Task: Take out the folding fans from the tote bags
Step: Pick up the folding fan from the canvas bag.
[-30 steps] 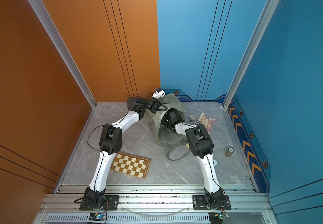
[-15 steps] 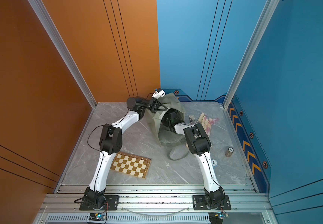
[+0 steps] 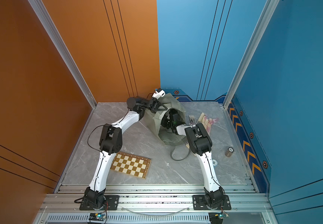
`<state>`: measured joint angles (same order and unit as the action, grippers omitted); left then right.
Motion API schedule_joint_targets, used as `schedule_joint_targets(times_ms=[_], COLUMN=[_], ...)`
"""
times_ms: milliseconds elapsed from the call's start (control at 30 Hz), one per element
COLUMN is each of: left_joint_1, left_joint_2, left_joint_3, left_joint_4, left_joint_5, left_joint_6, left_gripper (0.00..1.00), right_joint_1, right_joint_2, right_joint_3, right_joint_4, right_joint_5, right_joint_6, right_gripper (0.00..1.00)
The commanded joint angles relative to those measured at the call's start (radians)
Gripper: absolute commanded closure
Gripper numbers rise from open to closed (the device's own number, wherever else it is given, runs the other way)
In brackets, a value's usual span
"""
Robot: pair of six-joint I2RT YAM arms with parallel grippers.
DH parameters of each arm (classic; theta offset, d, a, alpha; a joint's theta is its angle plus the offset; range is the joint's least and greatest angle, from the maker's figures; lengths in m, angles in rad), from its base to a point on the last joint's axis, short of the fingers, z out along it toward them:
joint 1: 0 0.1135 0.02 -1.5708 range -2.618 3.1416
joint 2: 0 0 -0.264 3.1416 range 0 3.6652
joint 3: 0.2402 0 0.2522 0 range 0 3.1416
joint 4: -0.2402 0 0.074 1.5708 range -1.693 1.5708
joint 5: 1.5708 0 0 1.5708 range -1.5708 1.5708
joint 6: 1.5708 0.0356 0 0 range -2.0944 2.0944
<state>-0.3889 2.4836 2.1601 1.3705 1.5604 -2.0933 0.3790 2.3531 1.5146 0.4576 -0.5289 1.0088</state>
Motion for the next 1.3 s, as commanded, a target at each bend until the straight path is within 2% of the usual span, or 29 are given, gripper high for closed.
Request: schedule_joint_targets(times_ms=[0, 67, 167, 267, 300, 367, 633, 900, 1067, 1267], left_joint_1=[0.018, 0.02, 0.018, 0.019, 0.021, 0.026, 0.033, 0.056, 0.05, 0.039], left_joint_2=[-0.043, -0.039, -0.034, -0.029, -0.029, -0.03, -0.028, -0.032, -0.022, -0.012], left_joint_3=[0.009, 0.009, 0.008, 0.01, 0.011, 0.009, 0.014, 0.006, 0.009, 0.006], left_joint_4=[0.039, 0.039, 0.039, 0.038, 0.039, 0.039, 0.039, 0.038, 0.038, 0.038], left_joint_5=[0.087, 0.087, 0.087, 0.087, 0.086, 0.087, 0.086, 0.088, 0.086, 0.085], left_joint_6=[-0.39, -0.39, -0.389, -0.391, -0.391, -0.392, -0.392, -0.392, -0.392, -0.393], left_gripper=[1.0, 1.0, 1.0, 1.0, 1.0, 1.0, 1.0, 1.0, 1.0, 1.0], right_joint_1=[-0.008, -0.006, 0.01, 0.042, 0.052, 0.055, 0.028, -0.033, -0.117, -0.263], right_joint_2=[-0.122, -0.188, -0.314, -0.393, -0.415, -0.464, -0.774, -1.068, -1.177, -1.197], right_joint_3=[-0.079, -0.109, -0.122, -0.075, -0.068, -0.088, -0.224, -0.285, -0.271, -0.209], right_joint_4=[0.024, -0.062, -0.37, -0.761, -0.859, -0.939, -1.04, -1.131, -1.126, -1.04], right_joint_5=[-0.229, -0.305, -0.347, -0.27, -0.228, -0.21, -0.217, -0.212, -0.204, -0.259], right_joint_6=[-0.14, -0.243, -0.549, -0.895, -0.968, -1.036, -1.108, -1.062, -1.011, -0.925], right_gripper=[0.86, 0.86, 0.86, 0.86, 0.87, 0.88, 0.9, 0.92, 0.93, 0.96])
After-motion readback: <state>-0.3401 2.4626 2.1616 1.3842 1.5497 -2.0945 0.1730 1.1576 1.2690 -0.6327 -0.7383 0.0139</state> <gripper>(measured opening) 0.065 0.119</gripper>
